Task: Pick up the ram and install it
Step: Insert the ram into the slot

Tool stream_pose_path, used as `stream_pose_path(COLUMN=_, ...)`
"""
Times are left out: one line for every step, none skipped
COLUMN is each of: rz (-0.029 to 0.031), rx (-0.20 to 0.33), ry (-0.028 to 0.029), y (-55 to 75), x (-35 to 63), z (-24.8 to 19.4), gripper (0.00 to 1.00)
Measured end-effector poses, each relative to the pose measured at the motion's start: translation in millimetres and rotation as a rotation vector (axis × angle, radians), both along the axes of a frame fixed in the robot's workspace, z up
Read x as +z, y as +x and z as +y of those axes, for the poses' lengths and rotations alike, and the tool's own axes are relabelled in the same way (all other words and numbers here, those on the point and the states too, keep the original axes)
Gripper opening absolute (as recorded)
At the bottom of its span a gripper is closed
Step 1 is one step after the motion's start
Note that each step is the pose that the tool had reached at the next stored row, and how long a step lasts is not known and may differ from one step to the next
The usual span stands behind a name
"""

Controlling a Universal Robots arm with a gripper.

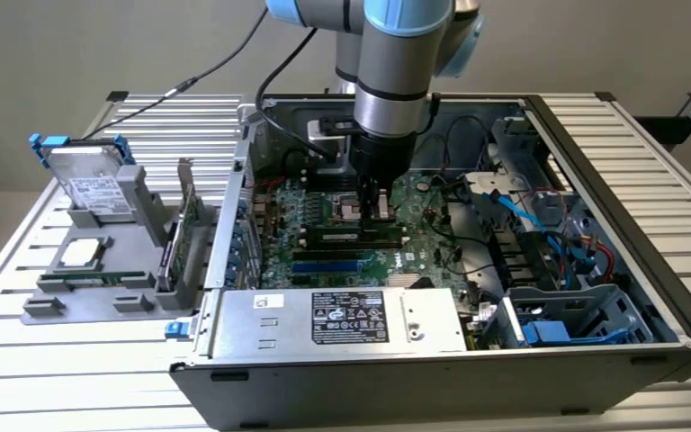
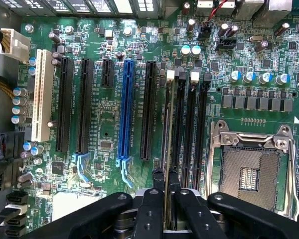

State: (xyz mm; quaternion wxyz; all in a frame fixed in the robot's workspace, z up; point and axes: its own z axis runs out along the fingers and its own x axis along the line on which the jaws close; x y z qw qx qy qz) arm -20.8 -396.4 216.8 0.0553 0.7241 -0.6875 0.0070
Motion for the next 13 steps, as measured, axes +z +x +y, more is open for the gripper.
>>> stream_pose_path(rz=0.0000, rx=0.000, ry=0.0000, y=0.0, x=0.0, z=0.0, gripper=0.14)
stream_pose_path(rz=-0.0003, rx=0.000, ry=0.0001, y=0.0, x=-0.1, z=0.0, gripper=0.14)
stream_pose_path(rz=-0.0002, rx=0.000, ry=0.0001, y=0.0, x=-0.1, z=0.0, gripper=0.15)
stream_pose_path(rz=-0.0001, rx=0.000, ry=0.0002, y=0.0, x=-0.1, z=0.0, gripper=0.15)
stream_pose_path(rz=-0.0001, rx=0.000, ry=0.0001, y=0.0, x=-0.1, z=0.0, gripper=0.28)
stream_pose_path(rz=-0.0001, rx=0.000, ry=0.0002, y=0.0, x=-0.1, z=0.0, gripper=0.28)
stream_pose_path(rz=-0.0001, rx=0.000, ry=0.0001, y=-0.1, x=-0.1, z=0.0, gripper=0.34)
stream_pose_path(rz=-0.0001, rx=0.000, ry=0.0002, y=-0.2, x=-0.1, z=0.1, gripper=0.40)
stream_pose_path(rz=0.0000, rx=0.000, ry=0.0003, y=-0.2, x=0.2, z=0.3, gripper=0.40)
stream_pose_path(rz=-0.0002, rx=0.000, ry=0.0003, y=-0.3, x=1.2, z=0.6, gripper=0.45)
stream_pose_path(rz=-0.0001, rx=0.000, ry=0.0002, y=-0.3, x=2.6, z=1.1, gripper=0.45)
stream_pose_path(rz=-0.0001, rx=0.000, ry=0.0002, y=-0.3, x=3.5, z=1.6, gripper=0.52)
stream_pose_path(rz=-0.0001, rx=0.000, ry=0.0003, y=-0.3, x=4.6, z=2.2, gripper=0.52)
